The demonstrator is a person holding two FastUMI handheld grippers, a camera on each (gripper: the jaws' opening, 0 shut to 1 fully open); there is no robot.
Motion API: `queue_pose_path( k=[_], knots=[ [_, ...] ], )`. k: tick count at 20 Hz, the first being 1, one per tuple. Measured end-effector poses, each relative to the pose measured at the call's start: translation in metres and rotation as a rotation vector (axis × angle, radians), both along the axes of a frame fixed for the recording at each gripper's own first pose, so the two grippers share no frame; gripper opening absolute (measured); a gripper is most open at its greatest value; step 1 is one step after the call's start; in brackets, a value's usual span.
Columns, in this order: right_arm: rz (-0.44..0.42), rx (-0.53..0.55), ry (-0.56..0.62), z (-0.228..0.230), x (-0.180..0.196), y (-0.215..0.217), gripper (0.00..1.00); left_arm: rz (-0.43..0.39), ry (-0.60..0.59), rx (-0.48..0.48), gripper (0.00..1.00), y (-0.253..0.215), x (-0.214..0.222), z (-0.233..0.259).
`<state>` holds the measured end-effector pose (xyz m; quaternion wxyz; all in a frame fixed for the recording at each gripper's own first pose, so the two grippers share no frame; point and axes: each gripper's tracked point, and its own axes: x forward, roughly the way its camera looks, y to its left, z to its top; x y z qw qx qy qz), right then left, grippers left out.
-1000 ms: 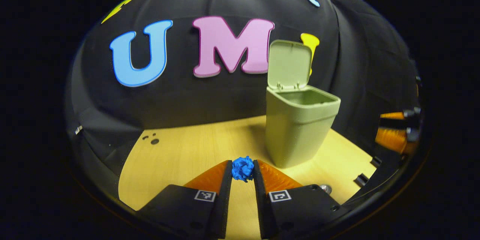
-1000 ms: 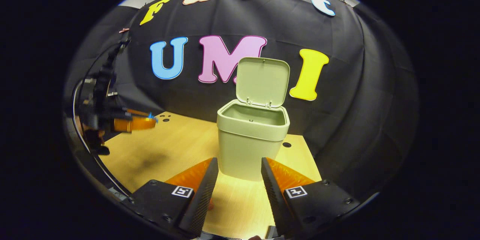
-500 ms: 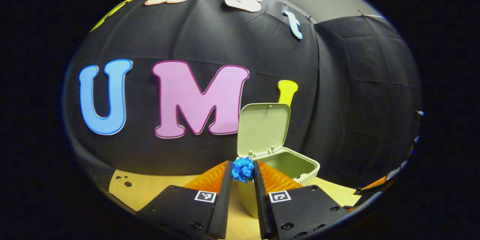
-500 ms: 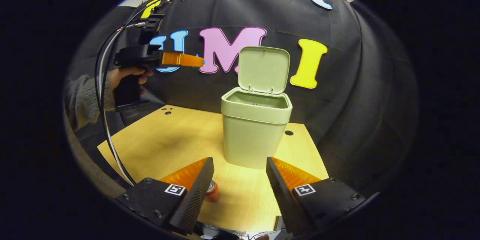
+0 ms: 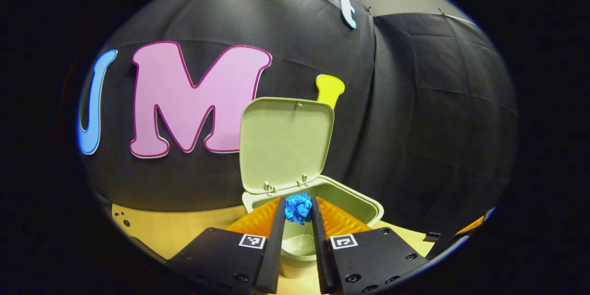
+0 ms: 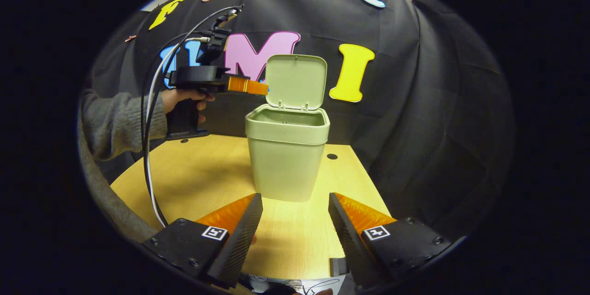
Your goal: Press the lid of the desktop garbage bin to open it, pick up the crumpled paper on the desktop and throw it into the bin, then pick up the pop can on the desktop and drop it into the bin, and finally close the garbage bin lid.
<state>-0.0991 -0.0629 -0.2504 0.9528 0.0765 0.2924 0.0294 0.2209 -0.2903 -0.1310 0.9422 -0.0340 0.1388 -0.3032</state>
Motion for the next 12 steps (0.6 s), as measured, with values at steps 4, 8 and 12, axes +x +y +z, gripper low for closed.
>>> queue_pose_path(
  k=[4, 8, 12],
  knots=[
    [-0.025, -0.026, 0.021, -0.001, -0.01, -0.007, 0.91, -0.003, 0.041, 0.031, 0.41, -0.01, 0.007, -0.025],
    [-0.033, -0.03, 0.021, 0.006, -0.013, -0.009, 0.93, 0.016, 0.046, 0.069, 0.86, -0.005, 0.004, -0.034],
    [0.062, 0.01, 0.038, -0.001, -0.013, 0.017, 0.93, 0.061, 0.025, 0.033, 0.95, 0.022, -0.013, -0.019]
  ],
)
